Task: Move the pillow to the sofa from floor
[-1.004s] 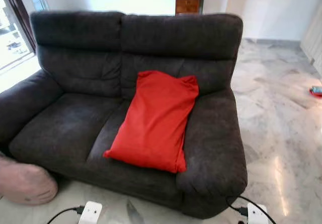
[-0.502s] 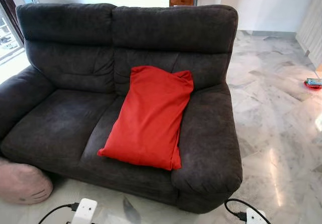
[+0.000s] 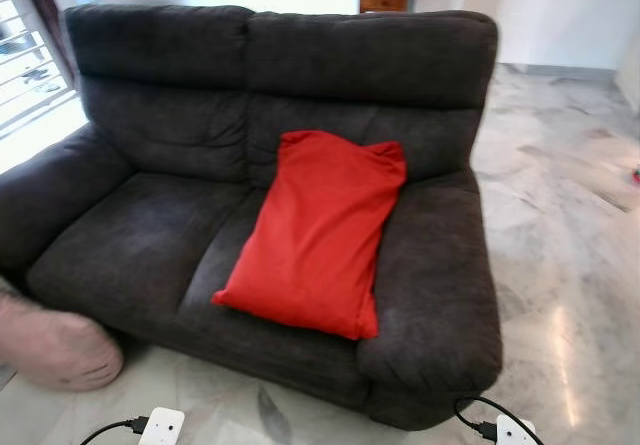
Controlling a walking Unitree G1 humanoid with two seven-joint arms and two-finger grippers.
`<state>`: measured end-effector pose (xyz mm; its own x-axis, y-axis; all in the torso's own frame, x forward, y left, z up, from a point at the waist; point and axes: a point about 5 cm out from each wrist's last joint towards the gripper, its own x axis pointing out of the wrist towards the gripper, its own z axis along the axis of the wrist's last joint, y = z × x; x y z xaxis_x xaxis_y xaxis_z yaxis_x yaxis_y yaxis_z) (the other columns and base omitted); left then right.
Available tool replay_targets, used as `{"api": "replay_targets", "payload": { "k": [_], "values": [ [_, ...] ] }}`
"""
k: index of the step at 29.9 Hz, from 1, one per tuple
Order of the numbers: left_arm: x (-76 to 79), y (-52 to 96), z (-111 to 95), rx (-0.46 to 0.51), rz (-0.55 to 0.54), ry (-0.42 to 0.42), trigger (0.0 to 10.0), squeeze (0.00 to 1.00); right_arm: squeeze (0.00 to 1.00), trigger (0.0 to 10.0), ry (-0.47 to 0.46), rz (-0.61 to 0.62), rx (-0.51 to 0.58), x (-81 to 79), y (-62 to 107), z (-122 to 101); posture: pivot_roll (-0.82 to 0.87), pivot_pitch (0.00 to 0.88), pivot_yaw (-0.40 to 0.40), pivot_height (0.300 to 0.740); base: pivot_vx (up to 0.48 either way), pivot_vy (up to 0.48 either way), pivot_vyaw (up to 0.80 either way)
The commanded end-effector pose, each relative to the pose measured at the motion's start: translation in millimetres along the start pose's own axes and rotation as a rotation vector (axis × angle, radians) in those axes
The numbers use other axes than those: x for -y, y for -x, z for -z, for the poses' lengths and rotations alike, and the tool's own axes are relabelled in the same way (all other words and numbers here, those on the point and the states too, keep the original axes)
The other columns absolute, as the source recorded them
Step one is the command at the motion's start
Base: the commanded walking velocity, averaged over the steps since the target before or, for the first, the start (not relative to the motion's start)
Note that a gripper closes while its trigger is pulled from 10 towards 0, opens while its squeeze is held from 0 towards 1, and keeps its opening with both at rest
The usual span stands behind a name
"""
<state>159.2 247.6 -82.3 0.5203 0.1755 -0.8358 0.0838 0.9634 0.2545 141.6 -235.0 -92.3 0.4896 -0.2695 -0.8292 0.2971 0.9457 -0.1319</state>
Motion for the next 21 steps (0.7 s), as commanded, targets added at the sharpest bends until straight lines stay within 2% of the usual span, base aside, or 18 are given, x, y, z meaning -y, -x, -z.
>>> {"api": "replay_targets", "payload": {
  "k": [1, 8, 13, 21],
  "values": [
    [-5.5, 0.5, 0.3, 0.004, -0.01, 0.003, 10.0, 0.0, 0.0, 10.0, -0.002, -0.006, -0.007, -3.2, -0.2, -0.1, 0.08, 0.0, 0.036, 0.74, 0.0, 0.315, 0.0],
    [-4.6, 1.3, 4.5, -0.001, -0.01, 0.028, 10.0, 0.0, 0.0, 10.0, 0.018, -0.025, 0.011, -8.8, -1.4, -7.4, 0.11, 0.0, 0.006, 0.74, 0.0, 0.227, 0.0],
    [-0.1, 3.5, 16.7, -0.029, 0.002, 0.033, 10.0, 0.0, 0.0, 10.0, 0.021, -0.028, 0.018, -9.6, -1.8, -10.3, 0.1, 0.0, 0.0, 0.74, 0.0, 0.191, 0.0],
    [3.5, 3.0, 15.7, -0.029, 0.005, 0.039, 10.0, 0.0, 0.0, 10.0, 0.027, -0.028, 0.019, -8.7, -2.0, -11.3, 0.1, 0.0, -0.007, 0.74, 0.0, 0.317, 0.0]
  ]
}}
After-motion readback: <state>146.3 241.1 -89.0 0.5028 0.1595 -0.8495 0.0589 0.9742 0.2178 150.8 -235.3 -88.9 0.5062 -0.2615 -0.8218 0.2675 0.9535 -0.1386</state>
